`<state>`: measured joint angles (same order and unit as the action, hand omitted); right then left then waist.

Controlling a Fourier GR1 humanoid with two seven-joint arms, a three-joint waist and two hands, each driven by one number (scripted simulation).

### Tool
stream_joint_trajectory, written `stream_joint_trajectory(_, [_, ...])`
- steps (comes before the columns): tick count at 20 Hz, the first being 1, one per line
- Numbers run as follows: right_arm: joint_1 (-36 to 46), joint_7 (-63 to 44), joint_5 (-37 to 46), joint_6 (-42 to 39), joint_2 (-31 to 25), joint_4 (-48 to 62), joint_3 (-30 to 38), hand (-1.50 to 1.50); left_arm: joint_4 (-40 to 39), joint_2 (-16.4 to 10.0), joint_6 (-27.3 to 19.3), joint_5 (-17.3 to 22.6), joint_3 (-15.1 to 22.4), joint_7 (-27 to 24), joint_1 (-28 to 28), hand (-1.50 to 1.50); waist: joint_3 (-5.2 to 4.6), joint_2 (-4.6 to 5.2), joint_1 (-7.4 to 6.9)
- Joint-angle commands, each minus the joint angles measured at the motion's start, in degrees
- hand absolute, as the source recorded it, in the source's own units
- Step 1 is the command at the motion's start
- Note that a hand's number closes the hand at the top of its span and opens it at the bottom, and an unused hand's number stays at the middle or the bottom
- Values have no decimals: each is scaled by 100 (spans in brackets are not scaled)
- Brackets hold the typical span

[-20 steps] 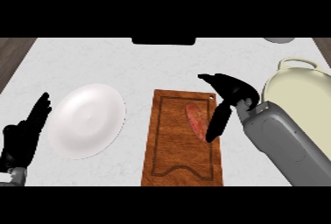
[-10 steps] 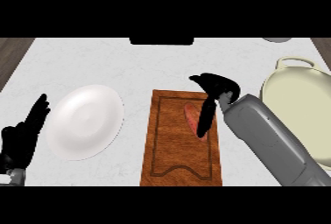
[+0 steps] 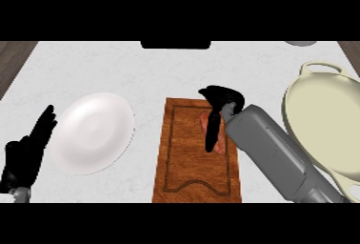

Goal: Pick the sweet potato from the cutting board and place it in the pot

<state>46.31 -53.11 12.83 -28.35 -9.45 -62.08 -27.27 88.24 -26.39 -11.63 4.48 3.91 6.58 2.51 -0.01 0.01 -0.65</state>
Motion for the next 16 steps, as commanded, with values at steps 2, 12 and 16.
stream_joint_trajectory(2, [16,136,570,188,344,691,39,-150,-80,99,26,-205,-79,217,-289,0,1,12,15])
stream_joint_trajectory(12, [-381,81,1139,-108,524,538,353,-150,-211,239,420,-289,-492,50,-193,0,1,-1,40])
stream_joint_trajectory(16, [-383,556,1446,-57,586,911,420,-150,363,519,204,-527,-311,443,-105,0,2,-2,26])
